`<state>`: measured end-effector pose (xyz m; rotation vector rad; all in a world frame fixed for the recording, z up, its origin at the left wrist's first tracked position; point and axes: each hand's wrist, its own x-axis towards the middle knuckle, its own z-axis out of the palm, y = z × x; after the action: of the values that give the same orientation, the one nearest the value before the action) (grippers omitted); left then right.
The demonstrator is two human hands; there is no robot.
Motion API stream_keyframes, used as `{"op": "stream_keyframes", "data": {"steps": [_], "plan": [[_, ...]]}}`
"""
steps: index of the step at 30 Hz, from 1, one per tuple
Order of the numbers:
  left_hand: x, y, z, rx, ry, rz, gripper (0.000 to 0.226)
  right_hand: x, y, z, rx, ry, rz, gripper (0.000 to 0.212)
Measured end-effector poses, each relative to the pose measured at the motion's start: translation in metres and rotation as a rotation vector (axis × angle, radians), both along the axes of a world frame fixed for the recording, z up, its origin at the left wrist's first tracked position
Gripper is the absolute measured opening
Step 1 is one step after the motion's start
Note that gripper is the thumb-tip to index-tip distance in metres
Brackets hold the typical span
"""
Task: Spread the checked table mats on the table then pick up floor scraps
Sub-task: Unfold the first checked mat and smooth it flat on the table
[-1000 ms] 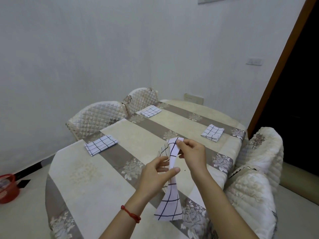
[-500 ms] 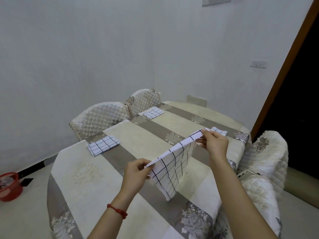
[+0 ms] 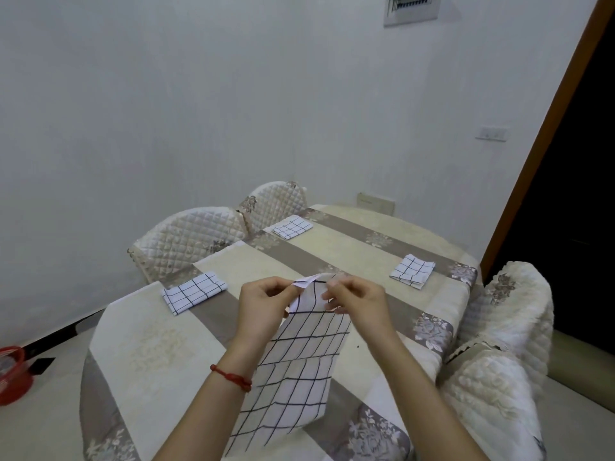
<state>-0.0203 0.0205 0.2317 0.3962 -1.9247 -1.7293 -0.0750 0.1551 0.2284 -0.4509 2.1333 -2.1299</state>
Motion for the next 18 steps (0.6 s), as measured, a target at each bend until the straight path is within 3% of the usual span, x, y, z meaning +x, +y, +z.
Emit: {"op": "stream_keyframes", "data": {"steps": [12,18], "plan": [[-0.005,0.011,-0.013,-0.088,-0.005,-0.013,0.026,0.019,-0.011,-0.011,-0.017,0.072,-0.037,0.010],[-0.003,0.011,-0.017,-0.118,-0.008,-0.044,0.018,0.019,-0.010,-0.013,-0.044,0.086,-0.052,0.020]]}}
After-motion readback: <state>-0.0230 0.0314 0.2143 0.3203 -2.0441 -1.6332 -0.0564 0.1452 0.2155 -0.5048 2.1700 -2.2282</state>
